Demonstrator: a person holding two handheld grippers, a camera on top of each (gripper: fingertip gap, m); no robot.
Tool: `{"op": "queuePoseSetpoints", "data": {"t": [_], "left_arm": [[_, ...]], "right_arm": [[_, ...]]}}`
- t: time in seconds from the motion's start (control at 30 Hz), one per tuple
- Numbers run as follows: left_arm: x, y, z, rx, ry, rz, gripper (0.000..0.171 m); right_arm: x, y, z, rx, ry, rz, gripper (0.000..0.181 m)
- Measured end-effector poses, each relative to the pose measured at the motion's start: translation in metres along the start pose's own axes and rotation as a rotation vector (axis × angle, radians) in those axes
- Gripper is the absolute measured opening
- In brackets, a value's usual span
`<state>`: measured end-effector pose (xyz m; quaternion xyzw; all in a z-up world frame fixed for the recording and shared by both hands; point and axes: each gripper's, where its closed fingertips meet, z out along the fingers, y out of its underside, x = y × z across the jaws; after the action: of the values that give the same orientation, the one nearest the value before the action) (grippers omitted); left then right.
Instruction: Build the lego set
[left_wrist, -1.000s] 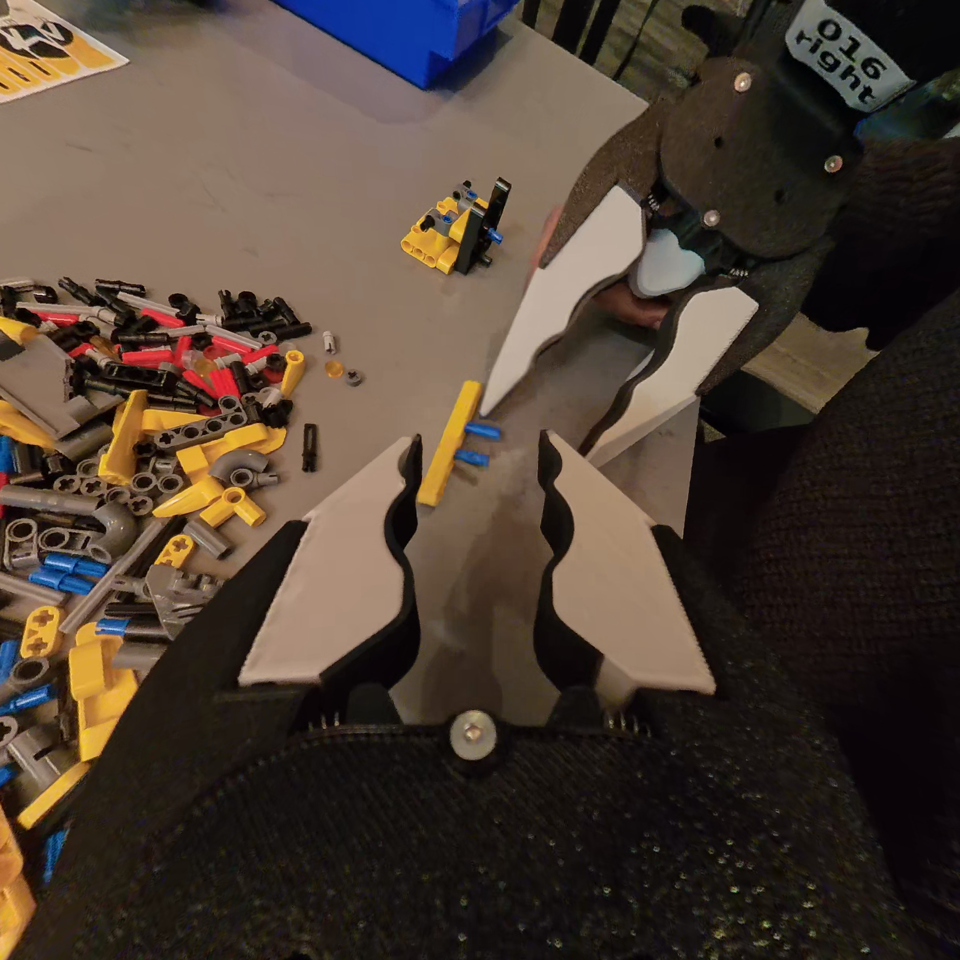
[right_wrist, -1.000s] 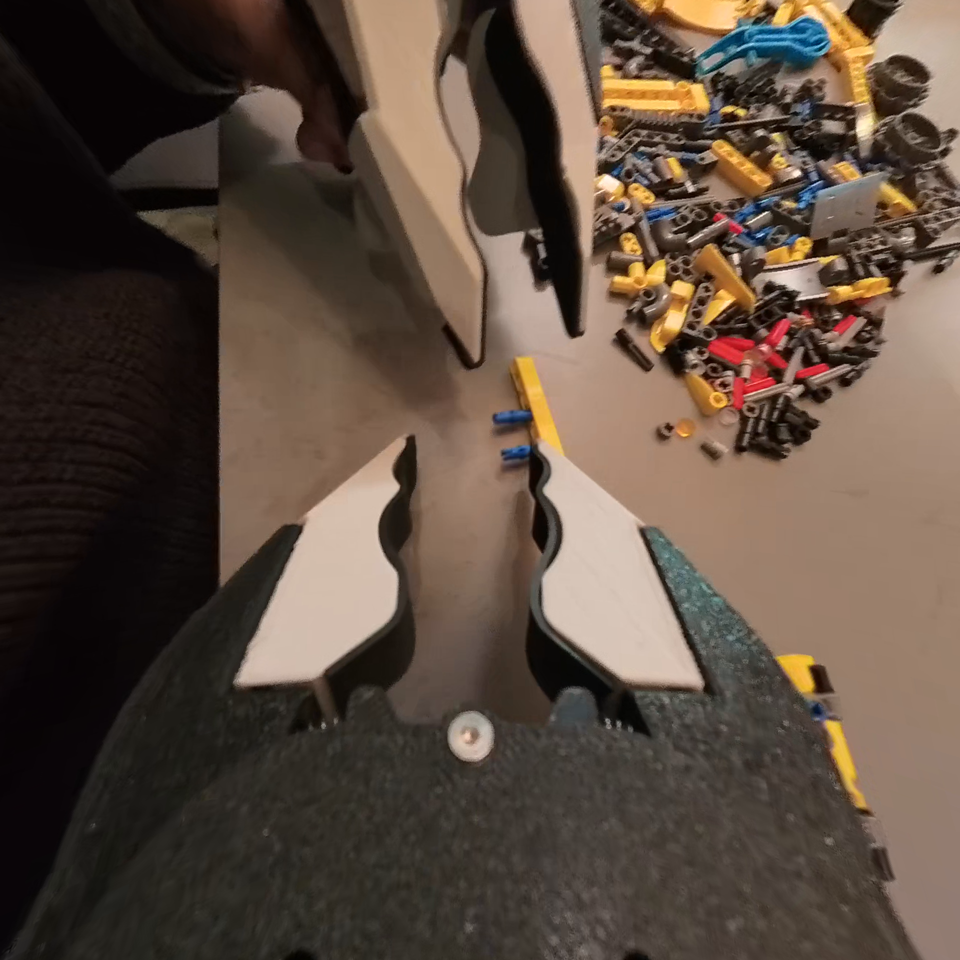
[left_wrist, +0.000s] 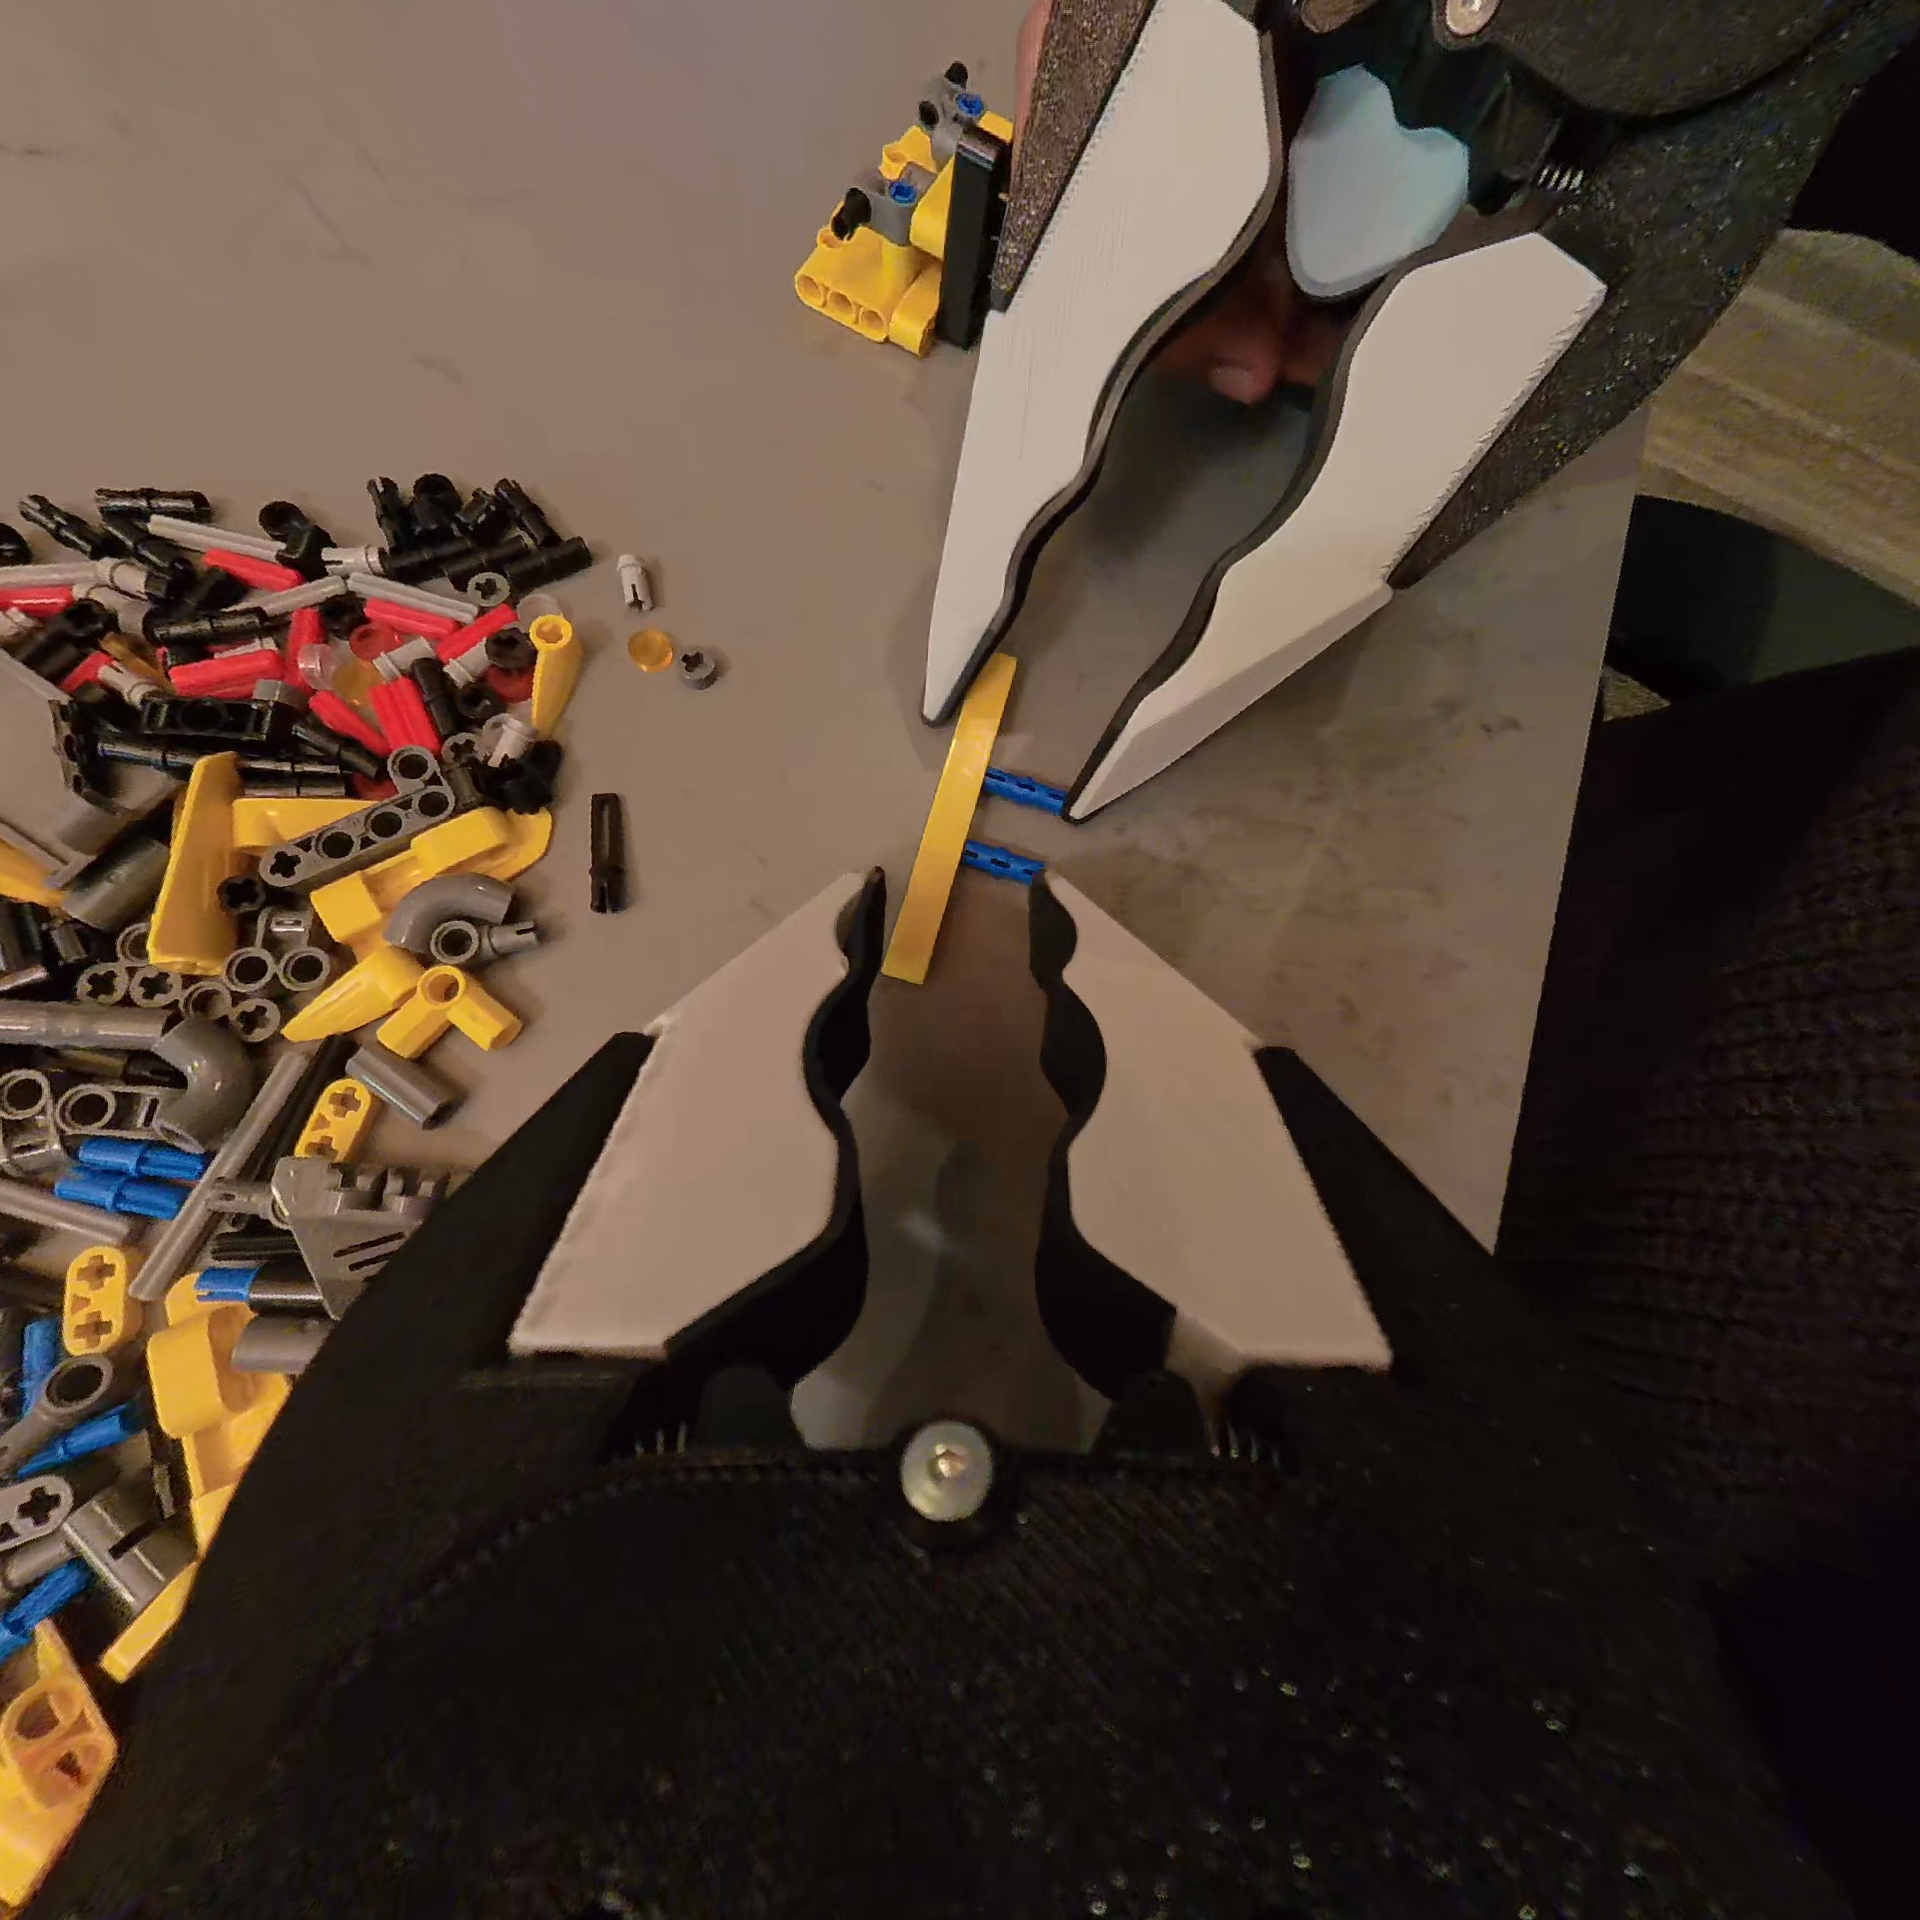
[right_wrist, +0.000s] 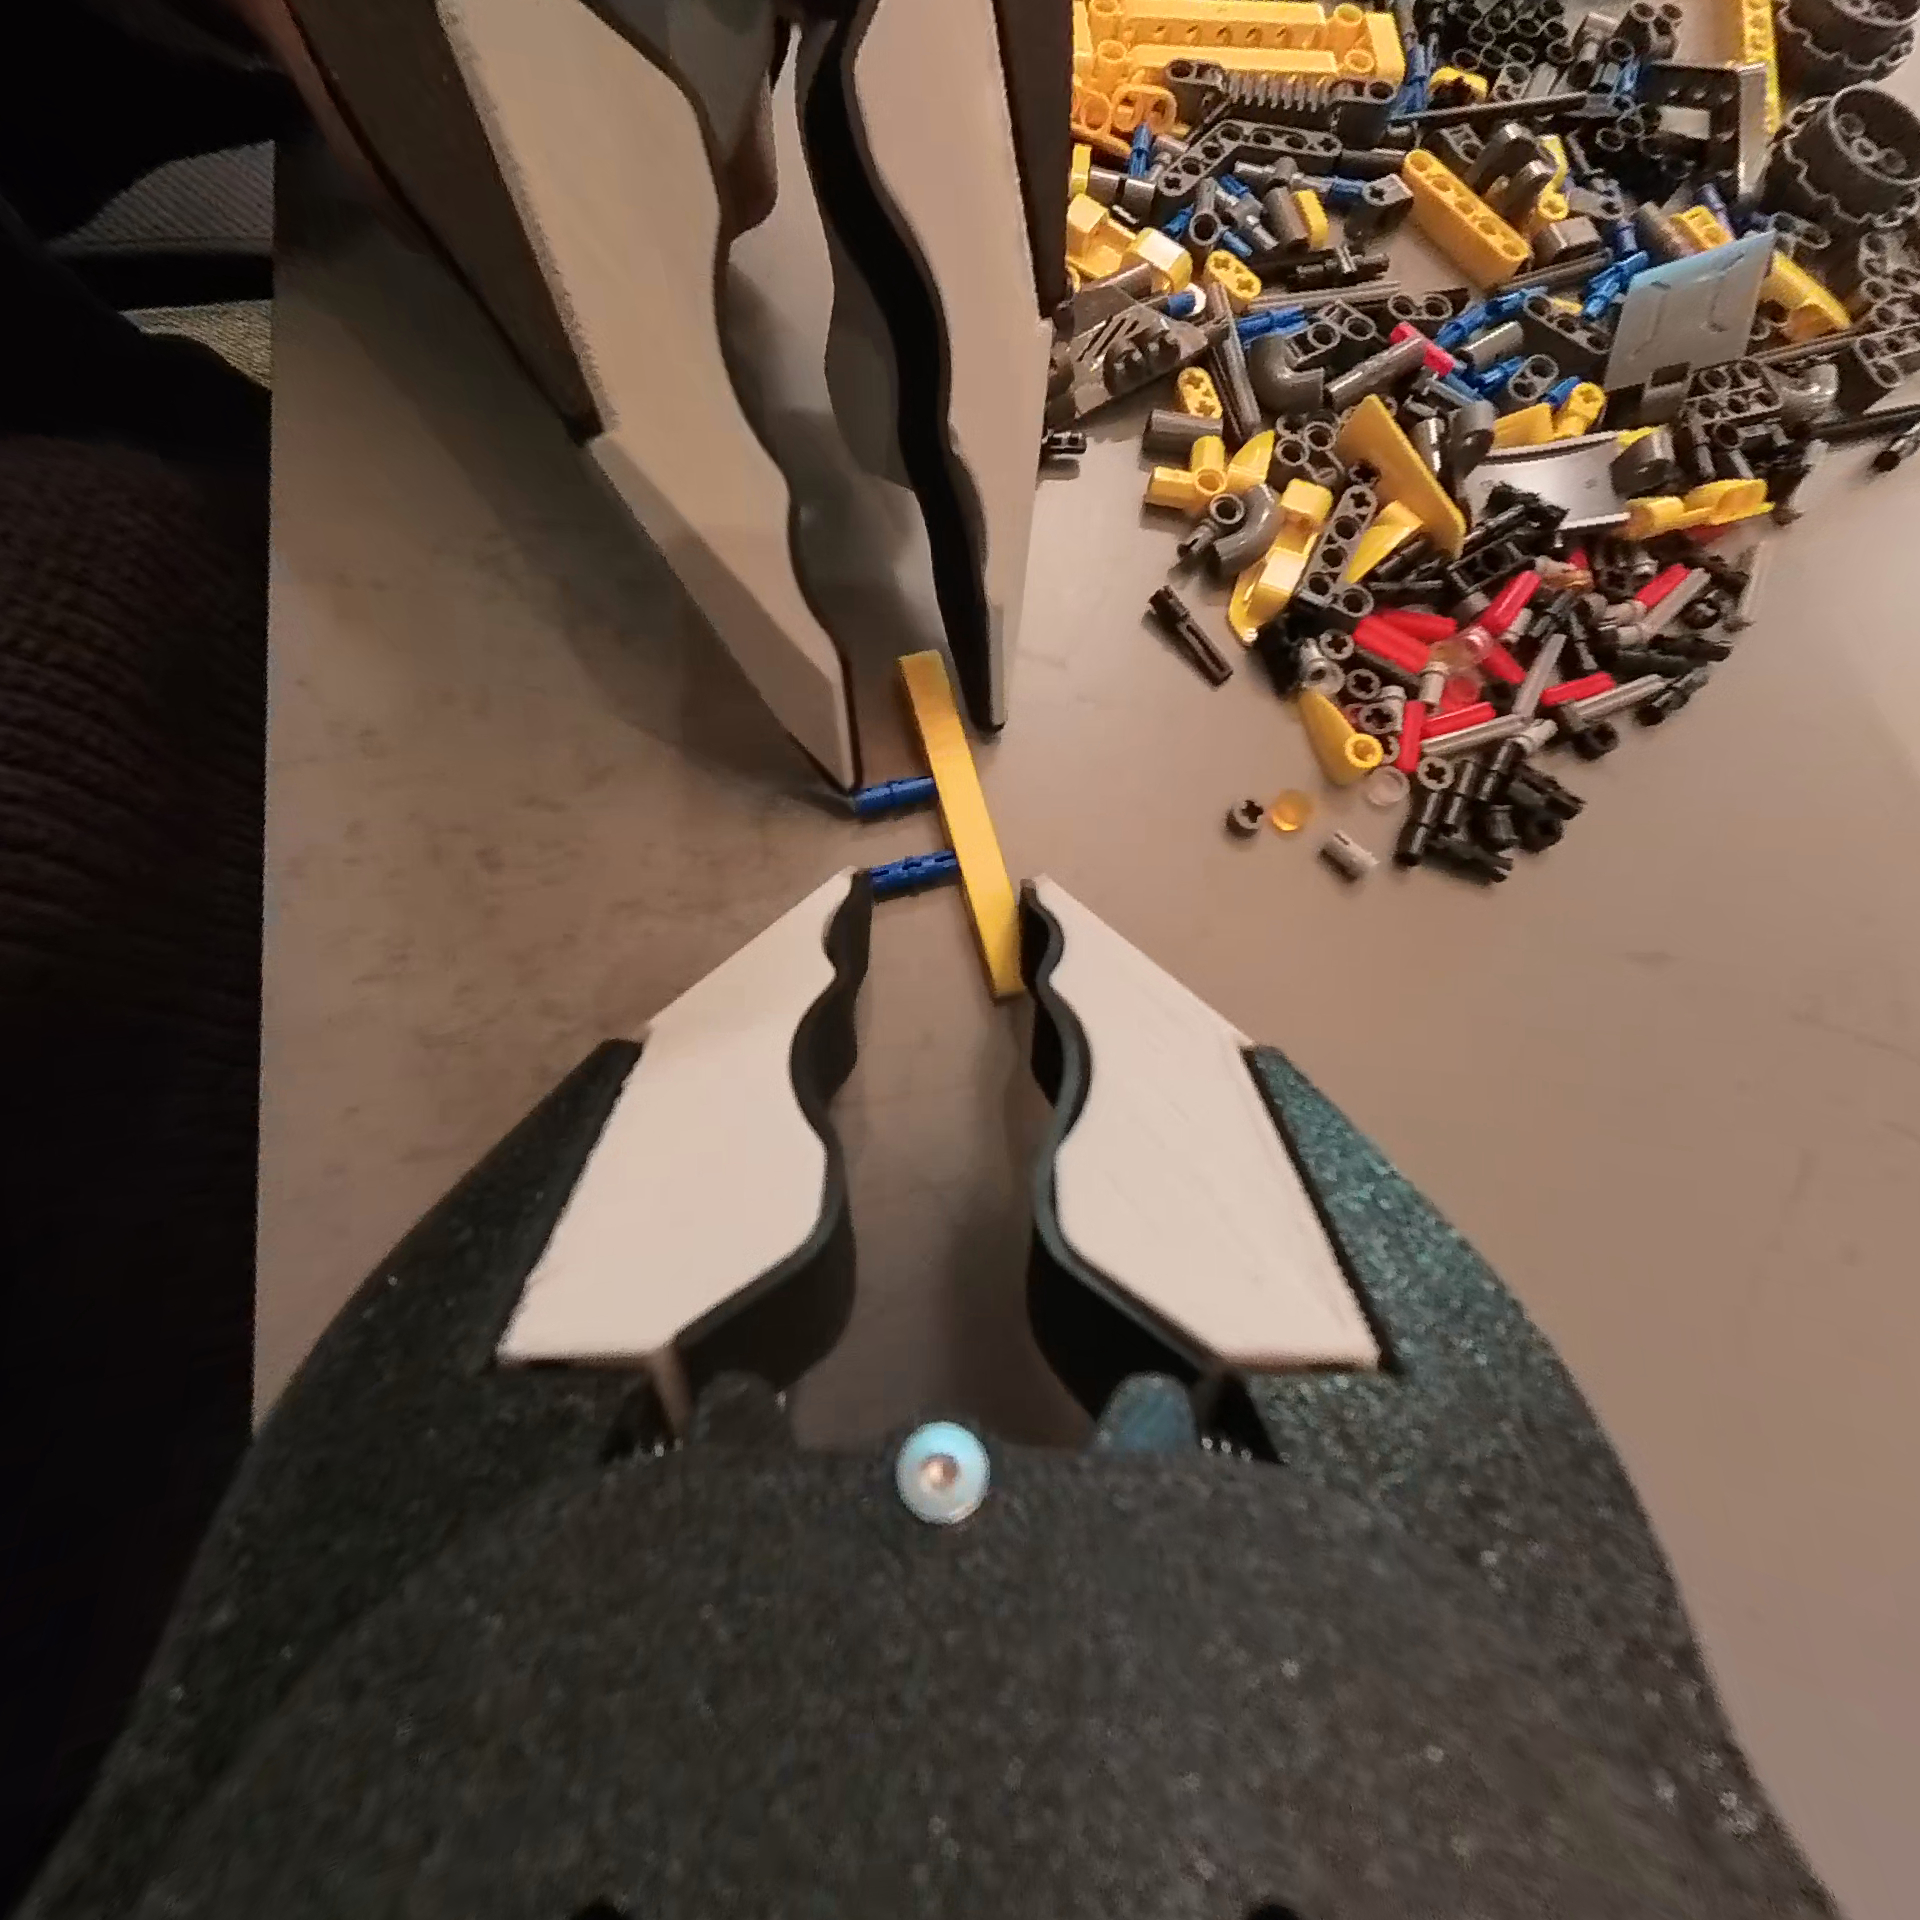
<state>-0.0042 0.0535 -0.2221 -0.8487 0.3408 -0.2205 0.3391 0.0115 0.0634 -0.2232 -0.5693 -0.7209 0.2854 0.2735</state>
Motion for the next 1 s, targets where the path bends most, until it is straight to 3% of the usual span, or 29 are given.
{"op": "queuePoseSetpoints", "data": {"t": [0.57,0.6,0.63,1.0], "left_arm": [[0.0023,0.0004,0.001,-0.004,-0.016,0.036,0.019],[0.002,0.0004,0.001,-0.004,-0.018,0.036,0.018],[-0.0022,0.0008,0.0008,-0.006,-0.048,0.046,0.004],[-0.002,0.0013,0.0011,-0.009,-0.054,0.068,0.005]], "right_arm": [[-0.0002,0.0002,0.0006,-0.017,-0.019,0.036,0.026],[-0.0009,0.0001,0.0007,-0.017,-0.026,0.037,0.025],[-0.0028,-0.0005,0.0009,-0.013,-0.042,0.051,0.023],[-0.001,-0.0007,0.0016,-0.004,-0.016,0.048,0.017]]}}
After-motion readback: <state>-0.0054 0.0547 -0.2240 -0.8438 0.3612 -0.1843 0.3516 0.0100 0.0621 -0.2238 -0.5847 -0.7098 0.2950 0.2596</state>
